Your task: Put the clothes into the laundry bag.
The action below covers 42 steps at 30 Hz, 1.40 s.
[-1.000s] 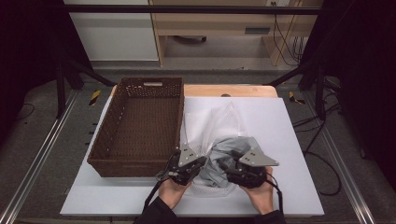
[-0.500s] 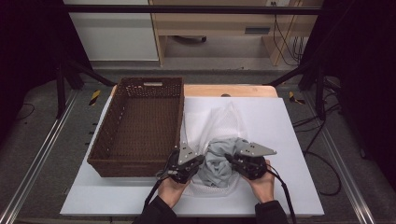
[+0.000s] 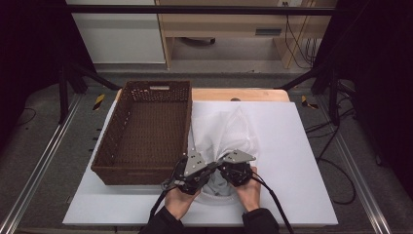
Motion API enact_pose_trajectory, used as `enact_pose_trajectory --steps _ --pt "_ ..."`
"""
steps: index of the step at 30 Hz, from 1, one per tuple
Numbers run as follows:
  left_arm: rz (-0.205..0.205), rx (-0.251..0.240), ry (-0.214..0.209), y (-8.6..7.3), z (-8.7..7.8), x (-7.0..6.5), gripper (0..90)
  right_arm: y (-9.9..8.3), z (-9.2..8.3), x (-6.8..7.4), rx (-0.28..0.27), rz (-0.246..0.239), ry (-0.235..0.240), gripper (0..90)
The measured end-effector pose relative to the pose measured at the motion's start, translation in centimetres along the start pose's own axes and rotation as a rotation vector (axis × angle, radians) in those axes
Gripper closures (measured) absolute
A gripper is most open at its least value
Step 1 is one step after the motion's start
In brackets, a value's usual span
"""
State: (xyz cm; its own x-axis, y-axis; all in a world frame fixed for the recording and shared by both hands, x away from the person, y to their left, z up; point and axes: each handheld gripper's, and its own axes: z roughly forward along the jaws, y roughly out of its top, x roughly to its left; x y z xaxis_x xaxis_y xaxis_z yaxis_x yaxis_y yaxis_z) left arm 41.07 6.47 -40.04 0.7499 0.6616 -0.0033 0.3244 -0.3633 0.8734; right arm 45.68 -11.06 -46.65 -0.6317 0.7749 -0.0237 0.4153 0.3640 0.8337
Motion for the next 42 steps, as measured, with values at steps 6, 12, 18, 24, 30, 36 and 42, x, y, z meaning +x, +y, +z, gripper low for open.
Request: enact_pose_trajectory --steps 6,12,18,24,30,36,42 --pt "-0.005 0.047 0.028 -1.3 0.8 0.6 88.6 -0.1 -0.8 0.1 -0.048 -0.001 -0.042 68.5" --pt "-0.011 0.058 0.047 -1.7 1.1 1.1 88.5 -0.5 -6.1 -0.6 -0.121 -0.019 -0.06 38.3" --pt "-0.009 0.055 0.054 -1.7 1.2 1.2 88.4 -2.4 -6.4 -4.6 -0.033 0.104 -0.124 22.2" --pt "-0.026 0.055 0.058 -1.7 1.5 1.5 88.3 -2.6 -4.8 -4.2 -0.031 0.1 0.011 74.4" --pt "-0.03 0.024 0.026 -0.8 0.7 1.2 88.6 -0.5 -4.8 -0.5 -0.057 0.004 0.124 80.2" --pt "-0.004 -0.008 0.002 0.0 -0.2 0.5 89.0 0.7 -1.2 0.0 -0.003 0.002 0.059 81.2" --pt "0.044 0.003 0.002 -0.3 -0.4 -0.5 88.9 0.4 0.9 -3.0 0.012 0.122 -0.293 82.2"
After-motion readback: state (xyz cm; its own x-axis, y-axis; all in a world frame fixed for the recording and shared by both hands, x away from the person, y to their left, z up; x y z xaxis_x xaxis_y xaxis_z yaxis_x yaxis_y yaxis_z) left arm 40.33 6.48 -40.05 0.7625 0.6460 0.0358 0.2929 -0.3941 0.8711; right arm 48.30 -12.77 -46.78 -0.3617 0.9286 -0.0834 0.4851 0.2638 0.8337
